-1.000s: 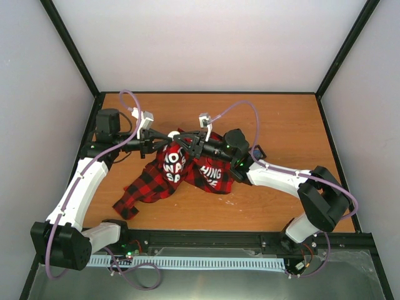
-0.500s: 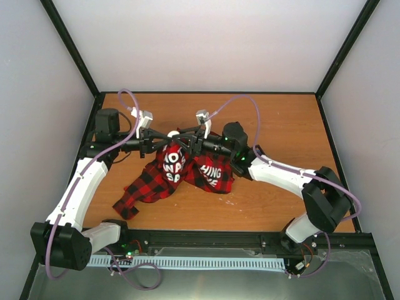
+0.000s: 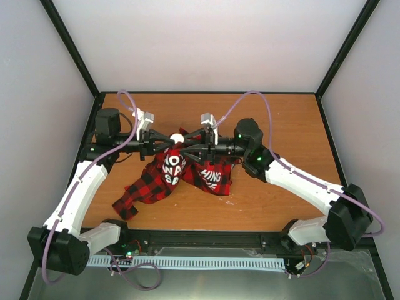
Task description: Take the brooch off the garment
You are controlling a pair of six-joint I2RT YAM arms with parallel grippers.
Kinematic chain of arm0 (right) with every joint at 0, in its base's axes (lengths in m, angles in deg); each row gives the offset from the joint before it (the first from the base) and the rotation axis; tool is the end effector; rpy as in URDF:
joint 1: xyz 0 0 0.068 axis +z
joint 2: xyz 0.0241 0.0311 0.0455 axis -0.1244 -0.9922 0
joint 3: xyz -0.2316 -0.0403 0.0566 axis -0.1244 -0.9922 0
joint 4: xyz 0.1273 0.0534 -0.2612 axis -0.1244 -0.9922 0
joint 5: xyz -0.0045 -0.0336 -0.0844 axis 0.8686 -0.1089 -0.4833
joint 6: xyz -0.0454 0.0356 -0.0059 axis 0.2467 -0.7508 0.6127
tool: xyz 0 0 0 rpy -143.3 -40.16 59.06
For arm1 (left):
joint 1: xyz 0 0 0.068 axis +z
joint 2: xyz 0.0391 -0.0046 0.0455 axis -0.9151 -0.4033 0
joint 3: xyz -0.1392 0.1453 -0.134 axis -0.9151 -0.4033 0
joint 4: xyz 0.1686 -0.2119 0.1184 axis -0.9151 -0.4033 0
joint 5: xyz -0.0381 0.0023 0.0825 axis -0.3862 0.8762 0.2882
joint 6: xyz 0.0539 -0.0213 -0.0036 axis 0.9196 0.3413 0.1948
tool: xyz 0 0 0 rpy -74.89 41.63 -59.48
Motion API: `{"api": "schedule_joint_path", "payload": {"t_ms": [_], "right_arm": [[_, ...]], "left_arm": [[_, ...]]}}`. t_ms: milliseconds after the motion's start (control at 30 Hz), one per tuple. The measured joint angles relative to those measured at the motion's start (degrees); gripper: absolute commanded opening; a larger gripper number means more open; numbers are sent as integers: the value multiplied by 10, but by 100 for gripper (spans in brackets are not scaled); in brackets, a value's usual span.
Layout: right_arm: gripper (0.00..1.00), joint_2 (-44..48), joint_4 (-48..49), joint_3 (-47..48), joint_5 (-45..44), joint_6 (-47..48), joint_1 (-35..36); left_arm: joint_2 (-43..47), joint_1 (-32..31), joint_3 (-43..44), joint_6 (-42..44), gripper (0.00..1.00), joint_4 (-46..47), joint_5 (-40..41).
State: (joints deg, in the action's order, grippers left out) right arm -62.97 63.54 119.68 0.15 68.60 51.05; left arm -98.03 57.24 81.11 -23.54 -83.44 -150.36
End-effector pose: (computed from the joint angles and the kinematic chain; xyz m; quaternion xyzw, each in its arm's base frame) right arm 0.2354 0.2678 0.2986 -0.4102 0.5687 0.5756 0.4206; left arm 0.2664 -0.0821 0.3170 0.3716 0.6572 -0.5268 0.3904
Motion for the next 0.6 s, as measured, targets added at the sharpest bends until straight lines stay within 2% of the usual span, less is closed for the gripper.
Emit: {"api": "schedule_joint_path", "payload": {"t_ms": [200,600], "right_arm": [[61,20,-9,3,-13,19,-22],[65,18,-9,6,-24,19,-33]], "left_arm": [[4,0,2,27,1,-17,11],[28,0,7,195,1,-64,64]]}}
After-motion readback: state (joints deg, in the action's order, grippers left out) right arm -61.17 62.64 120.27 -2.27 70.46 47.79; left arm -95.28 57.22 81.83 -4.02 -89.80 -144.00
